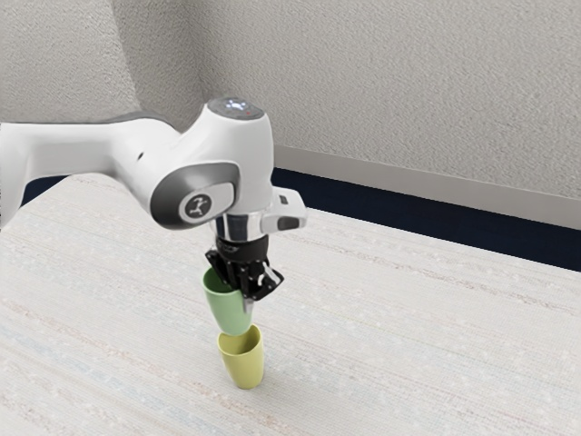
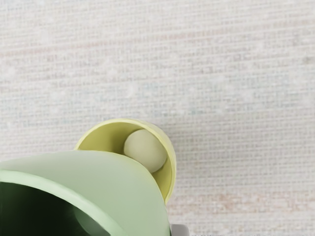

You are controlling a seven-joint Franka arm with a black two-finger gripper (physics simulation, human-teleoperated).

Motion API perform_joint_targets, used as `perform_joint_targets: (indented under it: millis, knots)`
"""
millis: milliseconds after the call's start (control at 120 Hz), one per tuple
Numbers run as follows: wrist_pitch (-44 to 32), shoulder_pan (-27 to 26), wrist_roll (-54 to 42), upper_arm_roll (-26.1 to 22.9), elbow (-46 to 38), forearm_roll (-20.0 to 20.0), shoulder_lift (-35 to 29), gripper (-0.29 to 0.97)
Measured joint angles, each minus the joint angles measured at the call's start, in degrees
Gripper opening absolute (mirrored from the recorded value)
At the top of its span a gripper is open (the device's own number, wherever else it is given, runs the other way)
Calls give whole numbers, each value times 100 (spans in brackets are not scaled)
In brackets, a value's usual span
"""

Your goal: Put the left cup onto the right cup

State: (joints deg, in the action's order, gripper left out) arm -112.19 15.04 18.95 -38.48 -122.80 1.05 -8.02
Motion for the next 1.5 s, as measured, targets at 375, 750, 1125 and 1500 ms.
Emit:
perform_joint_targets:
  millis: [375,750,1125,1500]
  knots:
    - [-149,1,136,-43,53,60,470,-10]
    - [-225,-3,289,3,92,262,640,-10]
    - [-238,-71,417,57,105,387,751,-9]
    - [-220,-21,493,41,98,366,749,4]
